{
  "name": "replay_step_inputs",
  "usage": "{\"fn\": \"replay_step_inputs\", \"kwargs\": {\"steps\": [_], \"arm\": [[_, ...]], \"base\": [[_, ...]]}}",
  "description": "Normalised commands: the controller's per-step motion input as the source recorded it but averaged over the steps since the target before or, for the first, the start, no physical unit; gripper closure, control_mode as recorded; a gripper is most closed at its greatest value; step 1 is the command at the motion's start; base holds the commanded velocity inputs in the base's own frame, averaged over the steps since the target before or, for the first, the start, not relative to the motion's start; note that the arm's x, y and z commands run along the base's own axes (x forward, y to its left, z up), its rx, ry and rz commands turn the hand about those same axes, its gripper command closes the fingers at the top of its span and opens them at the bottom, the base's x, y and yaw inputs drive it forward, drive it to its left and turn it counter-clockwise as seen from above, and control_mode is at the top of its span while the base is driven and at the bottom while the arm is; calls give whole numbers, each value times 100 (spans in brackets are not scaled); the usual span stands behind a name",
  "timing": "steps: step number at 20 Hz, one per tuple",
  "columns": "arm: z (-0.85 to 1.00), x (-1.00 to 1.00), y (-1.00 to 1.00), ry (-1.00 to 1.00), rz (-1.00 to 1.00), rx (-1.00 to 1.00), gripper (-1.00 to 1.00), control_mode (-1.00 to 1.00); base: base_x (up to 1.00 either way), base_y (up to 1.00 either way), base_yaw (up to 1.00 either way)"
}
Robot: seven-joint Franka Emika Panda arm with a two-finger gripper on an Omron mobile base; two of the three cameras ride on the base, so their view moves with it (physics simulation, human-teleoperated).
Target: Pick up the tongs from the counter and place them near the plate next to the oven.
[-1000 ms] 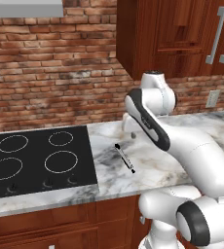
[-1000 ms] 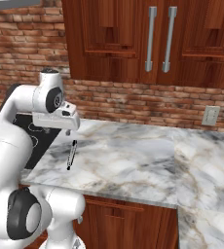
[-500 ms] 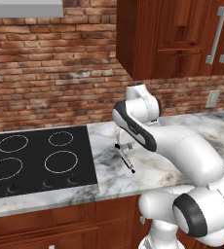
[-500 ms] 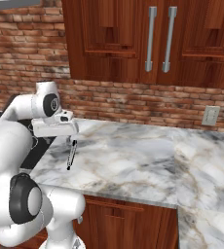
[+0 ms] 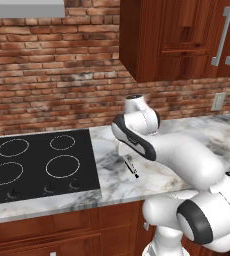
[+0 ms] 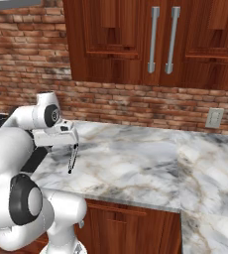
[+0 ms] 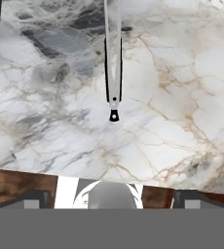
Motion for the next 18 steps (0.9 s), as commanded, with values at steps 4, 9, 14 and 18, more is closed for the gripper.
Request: {"fn": "replay_step_inputs", "kwargs": {"steps": [4,9,14,18], "arm": [[-38,13,0,0,0,0,-100,-100],[-30,16,0,0,0,0,-100,-100],[-29,22,0,0,0,0,-100,-100],[-24,23,0,0,0,0,-100,-100]], "base": [[0,0,0],[0,0,0],[0,0,0],[0,0,0]]}}
